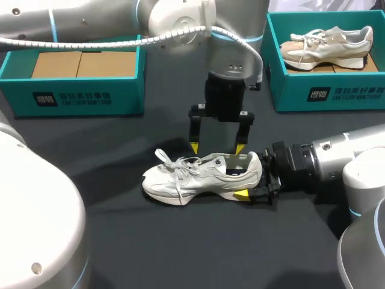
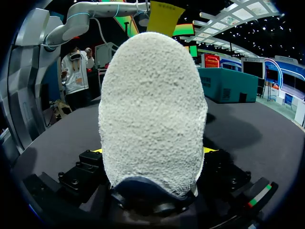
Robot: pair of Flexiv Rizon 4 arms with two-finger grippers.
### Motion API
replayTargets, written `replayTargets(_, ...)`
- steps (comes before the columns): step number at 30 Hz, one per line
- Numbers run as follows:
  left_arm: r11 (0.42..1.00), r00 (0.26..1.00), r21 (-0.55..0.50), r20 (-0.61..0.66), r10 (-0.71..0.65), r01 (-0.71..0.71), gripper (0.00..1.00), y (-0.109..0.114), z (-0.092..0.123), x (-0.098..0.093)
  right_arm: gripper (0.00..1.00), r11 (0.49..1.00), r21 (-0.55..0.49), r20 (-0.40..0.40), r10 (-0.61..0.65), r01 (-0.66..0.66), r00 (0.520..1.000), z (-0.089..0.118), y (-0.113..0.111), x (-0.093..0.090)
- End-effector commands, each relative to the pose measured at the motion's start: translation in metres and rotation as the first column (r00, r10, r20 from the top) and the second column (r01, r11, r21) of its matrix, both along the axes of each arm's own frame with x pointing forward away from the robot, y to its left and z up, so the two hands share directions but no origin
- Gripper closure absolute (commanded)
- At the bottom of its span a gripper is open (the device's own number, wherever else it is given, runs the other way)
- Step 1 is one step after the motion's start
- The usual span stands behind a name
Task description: Take the shoe out of the shoebox, open the shoe tongue, remove and reinsert the insole, then place the shoe into the shoebox
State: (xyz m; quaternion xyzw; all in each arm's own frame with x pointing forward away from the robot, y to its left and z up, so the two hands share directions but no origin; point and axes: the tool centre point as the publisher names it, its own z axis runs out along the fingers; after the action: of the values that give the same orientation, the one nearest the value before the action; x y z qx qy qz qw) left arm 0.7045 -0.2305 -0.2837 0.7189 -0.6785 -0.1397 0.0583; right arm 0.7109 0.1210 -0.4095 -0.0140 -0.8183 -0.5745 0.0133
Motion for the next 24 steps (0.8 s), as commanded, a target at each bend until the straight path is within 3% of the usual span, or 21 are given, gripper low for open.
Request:
replayTargets(1, 0.996, 1.000, 0.086, -0.011, -0.014, 0.015, 0.00, -0.020, -0.011, 0.003, 1.00, 1.000, -0.005, -0.001, -0.001, 0.001, 1.000, -0.001, 0.001, 0.000)
replayTargets(24, 0.968, 1.000, 0.252, -0.028, 0.012, -0.004, 0.00, -0.002, -0.054, -0.004, 1.00, 1.000, -0.005, -0.001, -0.001, 0.001, 1.000, -0.001, 0.001, 0.000)
